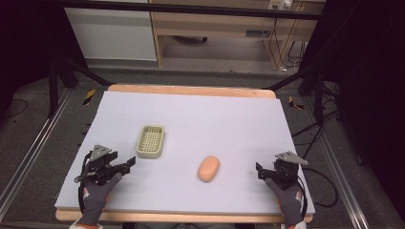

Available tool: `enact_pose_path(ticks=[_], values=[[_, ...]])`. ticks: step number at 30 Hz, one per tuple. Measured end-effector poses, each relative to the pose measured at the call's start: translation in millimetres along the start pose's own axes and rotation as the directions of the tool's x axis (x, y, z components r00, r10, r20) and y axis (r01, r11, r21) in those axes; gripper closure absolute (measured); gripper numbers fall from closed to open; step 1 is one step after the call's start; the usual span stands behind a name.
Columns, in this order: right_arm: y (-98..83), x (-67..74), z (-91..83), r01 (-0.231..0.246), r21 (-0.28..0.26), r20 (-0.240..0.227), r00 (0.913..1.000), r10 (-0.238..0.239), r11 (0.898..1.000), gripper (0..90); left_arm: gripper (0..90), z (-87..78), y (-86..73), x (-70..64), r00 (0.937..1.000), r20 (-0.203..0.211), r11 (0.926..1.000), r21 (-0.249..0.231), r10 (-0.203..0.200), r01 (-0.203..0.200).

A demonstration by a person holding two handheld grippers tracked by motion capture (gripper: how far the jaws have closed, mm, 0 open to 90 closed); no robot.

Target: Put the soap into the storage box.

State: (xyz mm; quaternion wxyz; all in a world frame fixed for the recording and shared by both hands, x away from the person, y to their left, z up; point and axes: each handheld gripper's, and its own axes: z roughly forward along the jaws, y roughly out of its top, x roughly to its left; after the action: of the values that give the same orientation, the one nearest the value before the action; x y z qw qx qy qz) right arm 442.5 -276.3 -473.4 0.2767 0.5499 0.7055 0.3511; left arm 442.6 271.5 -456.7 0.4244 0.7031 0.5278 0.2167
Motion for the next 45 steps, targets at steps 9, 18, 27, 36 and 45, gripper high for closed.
enact_pose_path(ticks=[9, 18, 27, 36, 45], values=[[0.0, 0.7, -0.7, 0.003, 0.004, 0.008, 1.0000, -0.003, 1.000, 7.8, 26.3, -4.2, 2.5, -7.9, 0.9998, 0.022, 0.9999, -0.013, 0.004, -0.003], [-0.1, 2.1, -0.4, 0.000, 0.007, 0.009, 1.0000, -0.001, 1.000, 7.7, 28.1, -5.5, 5.5, -13.6, 0.9992, 0.040, 0.9997, -0.022, 0.007, -0.006], [-0.9, 1.2, 1.4, 0.000, 0.019, 0.014, 0.9999, -0.001, 1.000, 7.7, 28.1, -6.9, 19.6, -26.3, 0.9972, 0.058, 0.9980, -0.045, 0.047, -0.044], [-1.1, 0.6, 1.5, -0.004, 0.018, 0.019, 0.9998, 0.004, 1.000, 7.7, 28.1, -6.6, 33.6, -34.8, 0.9946, 0.083, 0.9970, -0.049, 0.063, -0.059], [-1.0, 0.4, 0.9, -0.003, 0.013, 0.023, 0.9997, 0.003, 1.000, 7.4, 28.1, -4.3, 49.5, -50.6, 0.9903, 0.116, 0.9952, -0.069, 0.077, -0.069]])
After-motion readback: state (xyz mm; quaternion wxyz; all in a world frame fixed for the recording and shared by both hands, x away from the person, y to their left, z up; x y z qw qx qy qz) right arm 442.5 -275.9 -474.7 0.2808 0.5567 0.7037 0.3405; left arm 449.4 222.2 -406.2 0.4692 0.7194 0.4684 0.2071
